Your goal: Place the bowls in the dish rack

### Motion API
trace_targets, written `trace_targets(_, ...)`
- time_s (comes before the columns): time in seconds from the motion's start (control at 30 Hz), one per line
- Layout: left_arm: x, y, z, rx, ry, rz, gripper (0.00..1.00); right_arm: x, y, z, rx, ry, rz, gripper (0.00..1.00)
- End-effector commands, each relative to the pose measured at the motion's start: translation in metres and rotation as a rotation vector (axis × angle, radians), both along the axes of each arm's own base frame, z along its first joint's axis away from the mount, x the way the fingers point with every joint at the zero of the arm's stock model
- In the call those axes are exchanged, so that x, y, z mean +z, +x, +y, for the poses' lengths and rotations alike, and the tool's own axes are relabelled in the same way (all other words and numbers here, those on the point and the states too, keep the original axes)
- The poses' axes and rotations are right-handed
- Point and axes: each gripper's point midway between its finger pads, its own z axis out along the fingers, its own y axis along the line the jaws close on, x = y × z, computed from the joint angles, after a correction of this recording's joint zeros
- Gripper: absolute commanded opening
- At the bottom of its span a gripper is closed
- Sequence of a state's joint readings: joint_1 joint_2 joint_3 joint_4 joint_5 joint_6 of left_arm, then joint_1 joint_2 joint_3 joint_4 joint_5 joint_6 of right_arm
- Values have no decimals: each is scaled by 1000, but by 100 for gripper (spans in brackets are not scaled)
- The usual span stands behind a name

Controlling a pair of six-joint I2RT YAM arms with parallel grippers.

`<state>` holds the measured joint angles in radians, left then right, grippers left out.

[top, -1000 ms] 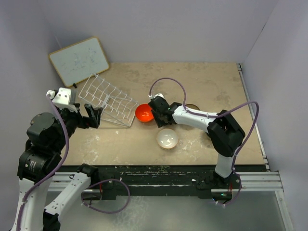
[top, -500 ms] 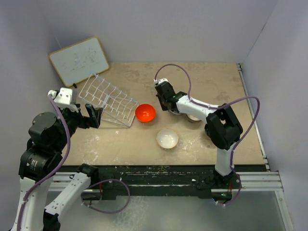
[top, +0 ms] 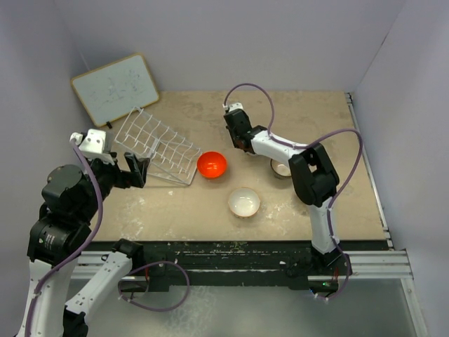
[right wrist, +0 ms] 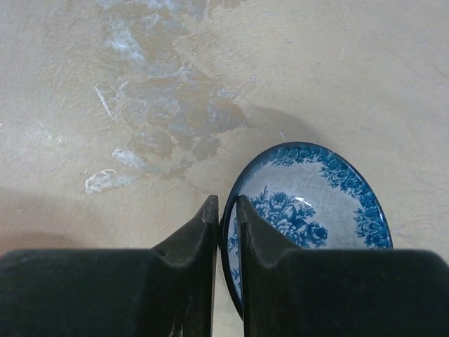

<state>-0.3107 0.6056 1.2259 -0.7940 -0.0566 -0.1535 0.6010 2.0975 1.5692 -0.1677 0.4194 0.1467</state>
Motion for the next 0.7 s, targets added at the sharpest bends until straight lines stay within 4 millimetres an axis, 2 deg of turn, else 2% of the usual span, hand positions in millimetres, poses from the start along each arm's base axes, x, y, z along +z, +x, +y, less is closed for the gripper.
trace_targets(0.0,6,0,0,-1,2,-33,99,36,22,-12,-86,-44,-129,16)
trace_targets(0.23,7,1,-1,-5,0,-34,99,40,23,-26,-178,-113,-186,16)
trace_targets(0.4,8,4,-3,-12,1,-34,99,37,22,-26,-207,-131,-198,20)
trace_targets(0.67,10,5,-3,-13,0,-35,99,46,18,-12,-179,-112,-209,52)
